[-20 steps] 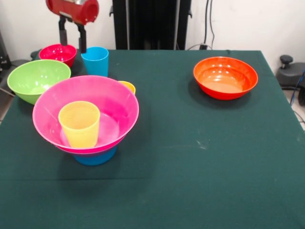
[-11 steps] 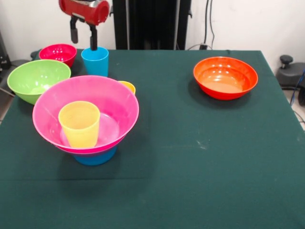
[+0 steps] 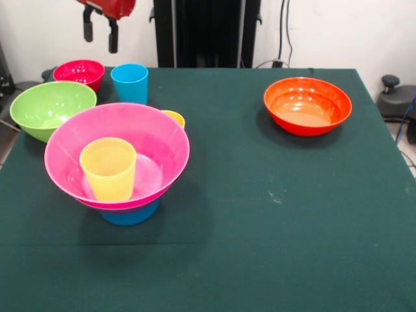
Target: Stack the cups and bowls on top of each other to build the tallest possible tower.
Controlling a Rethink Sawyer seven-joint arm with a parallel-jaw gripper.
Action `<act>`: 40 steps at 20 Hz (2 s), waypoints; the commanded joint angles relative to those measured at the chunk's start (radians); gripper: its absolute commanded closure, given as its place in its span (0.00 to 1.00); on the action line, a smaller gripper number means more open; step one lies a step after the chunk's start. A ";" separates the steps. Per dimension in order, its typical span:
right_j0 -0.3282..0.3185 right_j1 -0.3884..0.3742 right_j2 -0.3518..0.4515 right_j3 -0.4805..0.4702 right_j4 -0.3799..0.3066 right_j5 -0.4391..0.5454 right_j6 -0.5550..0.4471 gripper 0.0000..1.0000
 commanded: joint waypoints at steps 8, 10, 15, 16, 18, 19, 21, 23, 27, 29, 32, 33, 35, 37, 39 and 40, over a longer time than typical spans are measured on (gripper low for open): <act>0.020 0.266 -0.078 0.017 -0.090 -0.283 0.123 0.00; 0.028 0.280 -0.092 0.012 -0.084 -0.298 0.118 0.00; 0.005 0.296 -0.068 0.015 -0.062 -0.308 0.089 0.00; 0.004 0.297 -0.067 0.013 -0.060 -0.304 0.084 0.00; 0.010 0.297 -0.079 0.012 -0.058 -0.302 0.083 0.00; 0.017 0.294 -0.093 0.012 -0.057 -0.298 0.085 0.00; 0.032 0.294 -0.118 0.008 -0.056 -0.293 0.090 0.00; 0.044 0.298 -0.140 0.001 -0.056 -0.296 0.095 0.00; 0.061 0.314 -0.178 -0.010 -0.055 -0.319 0.106 0.00; 0.069 0.322 -0.193 -0.014 -0.052 -0.331 0.113 0.00; 0.073 0.334 -0.207 -0.016 -0.048 -0.346 0.117 0.00; 0.068 0.340 -0.207 -0.015 -0.049 -0.352 0.116 0.00; 0.067 0.357 -0.213 -0.016 -0.047 -0.368 0.121 0.00; 0.056 0.373 -0.201 -0.010 -0.041 -0.375 0.123 0.00; 0.051 0.388 -0.189 -0.003 -0.032 -0.382 0.129 0.00; 0.047 0.392 -0.180 -0.001 -0.028 -0.380 0.129 0.00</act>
